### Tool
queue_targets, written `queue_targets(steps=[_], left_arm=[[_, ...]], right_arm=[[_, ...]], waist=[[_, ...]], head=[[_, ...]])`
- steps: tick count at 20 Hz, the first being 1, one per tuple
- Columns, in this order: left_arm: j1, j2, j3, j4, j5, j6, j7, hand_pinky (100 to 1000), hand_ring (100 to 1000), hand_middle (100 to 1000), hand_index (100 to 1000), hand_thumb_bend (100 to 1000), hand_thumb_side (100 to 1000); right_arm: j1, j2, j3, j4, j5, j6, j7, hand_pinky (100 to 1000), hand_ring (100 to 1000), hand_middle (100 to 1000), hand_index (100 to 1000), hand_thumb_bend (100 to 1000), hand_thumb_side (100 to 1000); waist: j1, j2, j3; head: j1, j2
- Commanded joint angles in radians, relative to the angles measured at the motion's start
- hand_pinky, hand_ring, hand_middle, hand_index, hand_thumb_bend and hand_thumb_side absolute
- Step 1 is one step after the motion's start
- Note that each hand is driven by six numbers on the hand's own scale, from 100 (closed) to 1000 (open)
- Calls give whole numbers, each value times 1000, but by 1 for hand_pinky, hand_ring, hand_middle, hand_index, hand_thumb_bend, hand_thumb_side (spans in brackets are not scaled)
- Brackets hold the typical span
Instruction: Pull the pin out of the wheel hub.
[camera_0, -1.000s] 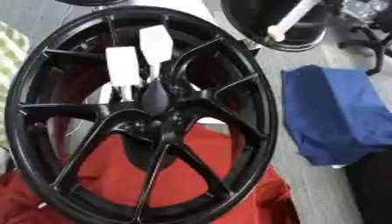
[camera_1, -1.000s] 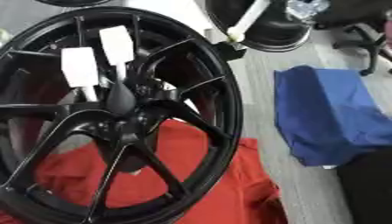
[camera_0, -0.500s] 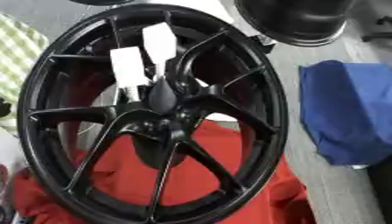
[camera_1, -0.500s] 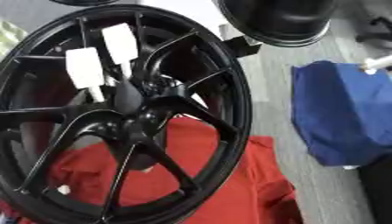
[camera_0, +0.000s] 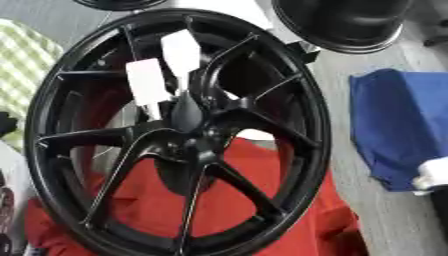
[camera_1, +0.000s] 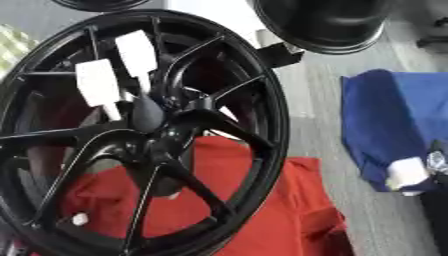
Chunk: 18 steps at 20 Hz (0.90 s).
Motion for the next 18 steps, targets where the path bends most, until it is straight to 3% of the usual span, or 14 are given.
queue_targets(steps=[1,5,9,12,15,18], left_arm=[[-12,9,6,-13,-2,-1,2,674,557,487,726,100,910],[-13,8,4,-14,-3,-1,1,674,557,486,726,100,909],[-13,5,0,-16,-4,0,-3,674,557,486,726,100,907],[-14,0,-4,-18,-6,0,-6,674,557,486,725,100,905],[-16,-6,-8,-20,-8,0,-11,673,557,486,725,100,904],[-18,-10,-12,-21,-10,0,-15,673,557,486,725,100,903]], right_arm=[[-12,6,-6,-12,-1,19,-26,764,860,846,950,151,631],[-43,9,2,-12,-107,7,-144,707,753,682,848,100,498],[-100,5,40,-12,-231,-42,-231,698,738,642,835,100,469],[-155,12,82,-12,-313,-85,-221,693,730,632,841,100,533],[-204,13,126,4,-374,-139,-153,694,733,634,847,100,608],[-256,8,140,94,-430,-224,-105,706,747,653,869,100,591]], waist=[[4,-17,-1],[4,-17,1],[5,-18,6],[9,-17,11],[13,-15,17],[18,-11,22]], head=[[0,-7],[-2,-6],[-8,0],[-14,-2],[-17,-7],[-19,-12]])
